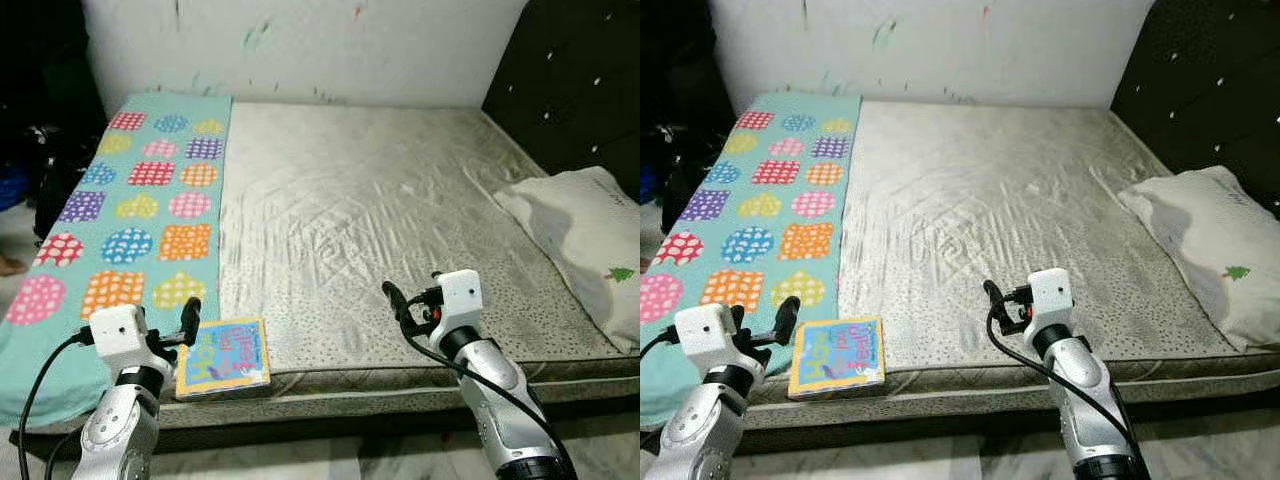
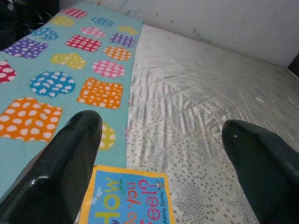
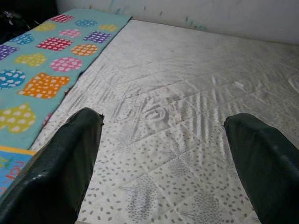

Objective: Clean up the room

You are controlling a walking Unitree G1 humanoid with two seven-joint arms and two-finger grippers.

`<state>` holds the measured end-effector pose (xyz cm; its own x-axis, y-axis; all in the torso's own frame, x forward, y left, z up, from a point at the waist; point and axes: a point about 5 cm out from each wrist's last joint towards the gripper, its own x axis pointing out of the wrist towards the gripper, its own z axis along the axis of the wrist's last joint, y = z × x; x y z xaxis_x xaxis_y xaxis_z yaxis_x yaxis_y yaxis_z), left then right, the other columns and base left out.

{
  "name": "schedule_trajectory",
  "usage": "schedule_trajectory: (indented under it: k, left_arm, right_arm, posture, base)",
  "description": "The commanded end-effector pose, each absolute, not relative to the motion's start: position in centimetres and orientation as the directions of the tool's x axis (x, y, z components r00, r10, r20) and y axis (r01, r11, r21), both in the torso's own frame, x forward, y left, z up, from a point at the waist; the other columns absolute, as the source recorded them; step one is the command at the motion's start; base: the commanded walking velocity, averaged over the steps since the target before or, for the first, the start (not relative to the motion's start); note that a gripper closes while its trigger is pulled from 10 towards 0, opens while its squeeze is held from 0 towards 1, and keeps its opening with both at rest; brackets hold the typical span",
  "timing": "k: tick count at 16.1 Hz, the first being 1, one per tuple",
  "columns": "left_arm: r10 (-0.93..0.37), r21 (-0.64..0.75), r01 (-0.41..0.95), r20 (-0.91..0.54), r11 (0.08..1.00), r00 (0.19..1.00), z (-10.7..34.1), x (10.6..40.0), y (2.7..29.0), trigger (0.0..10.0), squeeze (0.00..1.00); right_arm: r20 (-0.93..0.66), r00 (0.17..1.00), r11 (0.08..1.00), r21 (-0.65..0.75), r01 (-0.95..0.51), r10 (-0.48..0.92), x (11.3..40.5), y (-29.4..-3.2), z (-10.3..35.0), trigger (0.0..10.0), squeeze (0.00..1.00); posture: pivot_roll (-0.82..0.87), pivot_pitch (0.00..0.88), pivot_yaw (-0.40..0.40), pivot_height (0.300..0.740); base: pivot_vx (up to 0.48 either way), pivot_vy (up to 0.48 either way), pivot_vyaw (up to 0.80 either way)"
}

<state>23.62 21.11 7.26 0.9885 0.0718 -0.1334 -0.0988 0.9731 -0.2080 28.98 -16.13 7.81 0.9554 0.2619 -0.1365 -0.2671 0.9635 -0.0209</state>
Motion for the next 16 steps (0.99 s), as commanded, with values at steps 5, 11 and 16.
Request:
schedule_trajectory:
  k: [5, 11, 16]
  left_arm:
    - [0.042, -0.23, -0.065, -0.104, 0.971, 0.994, 7.76, 23.85, 20.68, 10.0, 0.0]
    - [0.038, -0.238, -0.061, -0.104, 0.969, 0.994, 7.69, 23.9, 20.67, 10.0, 0.0]
    - [0.033, -0.24, -0.057, -0.102, 0.969, 0.994, 7.7, 23.97, 20.6, 10.0, 0.0]
  right_arm:
    - [-0.133, 0.958, 0.964, -0.037, -0.262, 0.256, 29.08, -16.53, 8.05, 10.0, 0.0]
    - [-0.135, 0.958, 0.965, -0.033, -0.258, 0.252, 29.14, -16.49, 8.03, 10.0, 0.0]
    - [-0.134, 0.958, 0.965, -0.034, -0.26, 0.253, 29.2, -16.46, 8.06, 10.0, 0.0]
  posture:
    - [-0.09, 0.0, -0.062, 0.74]
    - [-0.09, 0.0, -0.06, 0.74]
    - [-0.09, 0.0, -0.06, 0.74]
  base:
    - [0.0, 0.0, 0.0]
    - [0.0, 0.0, 0.0]
    - [0.162, 0.0, 0.0]
